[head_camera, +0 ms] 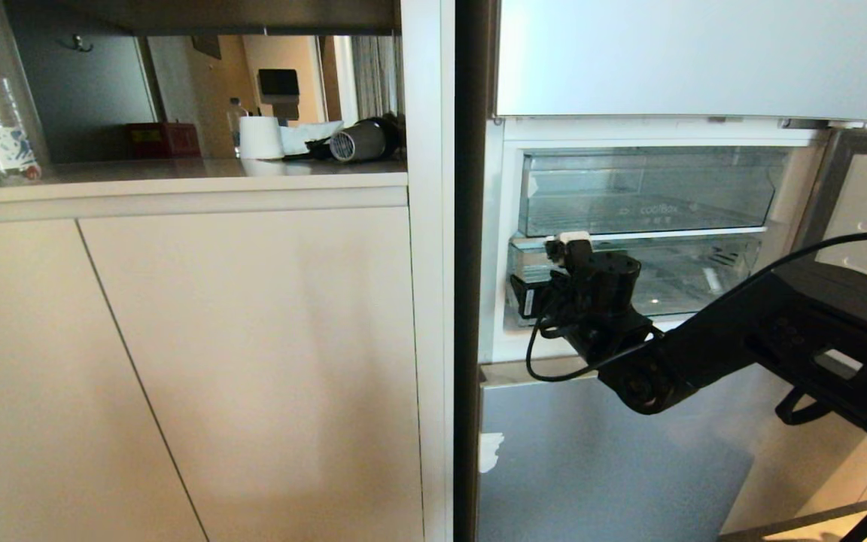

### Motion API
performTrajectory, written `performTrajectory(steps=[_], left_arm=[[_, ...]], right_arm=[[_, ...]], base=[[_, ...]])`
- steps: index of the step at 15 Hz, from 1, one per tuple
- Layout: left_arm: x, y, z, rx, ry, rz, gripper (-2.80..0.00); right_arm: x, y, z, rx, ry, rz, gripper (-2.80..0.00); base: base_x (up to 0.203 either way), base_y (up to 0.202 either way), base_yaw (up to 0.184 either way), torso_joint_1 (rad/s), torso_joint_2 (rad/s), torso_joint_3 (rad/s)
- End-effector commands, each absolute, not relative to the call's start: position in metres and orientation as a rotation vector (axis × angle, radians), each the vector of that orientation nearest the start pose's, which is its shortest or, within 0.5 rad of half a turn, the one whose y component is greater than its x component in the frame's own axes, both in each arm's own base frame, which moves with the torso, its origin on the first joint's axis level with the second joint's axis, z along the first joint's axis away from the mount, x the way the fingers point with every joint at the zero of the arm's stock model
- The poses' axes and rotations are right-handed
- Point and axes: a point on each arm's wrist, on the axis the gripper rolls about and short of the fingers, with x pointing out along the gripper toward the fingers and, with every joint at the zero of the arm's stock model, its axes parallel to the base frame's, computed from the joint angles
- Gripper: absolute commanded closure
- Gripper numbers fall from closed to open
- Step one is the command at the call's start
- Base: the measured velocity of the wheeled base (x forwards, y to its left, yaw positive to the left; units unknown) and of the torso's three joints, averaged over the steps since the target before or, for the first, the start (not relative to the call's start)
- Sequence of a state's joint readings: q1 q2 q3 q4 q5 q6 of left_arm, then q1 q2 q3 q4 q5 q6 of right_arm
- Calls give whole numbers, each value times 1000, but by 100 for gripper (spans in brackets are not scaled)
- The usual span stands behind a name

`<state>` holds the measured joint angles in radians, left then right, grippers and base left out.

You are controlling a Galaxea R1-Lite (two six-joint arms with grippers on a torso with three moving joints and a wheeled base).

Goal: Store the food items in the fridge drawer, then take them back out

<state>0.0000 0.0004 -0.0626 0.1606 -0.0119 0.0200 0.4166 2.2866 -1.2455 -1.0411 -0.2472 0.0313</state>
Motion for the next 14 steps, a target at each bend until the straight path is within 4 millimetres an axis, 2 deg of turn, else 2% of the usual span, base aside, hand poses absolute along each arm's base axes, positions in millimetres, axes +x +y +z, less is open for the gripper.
performTrajectory(steps=[1, 14], left_arm=[[-29, 0, 76, 19, 98, -13, 0], [-28, 0, 76, 19, 97, -13, 0]], right_arm=[[419, 179, 111, 34, -2, 167, -280], [430, 179, 107, 43, -14, 161, -280]], base=[[0, 0, 0, 0, 0, 0], [0, 0, 0, 0, 0, 0]])
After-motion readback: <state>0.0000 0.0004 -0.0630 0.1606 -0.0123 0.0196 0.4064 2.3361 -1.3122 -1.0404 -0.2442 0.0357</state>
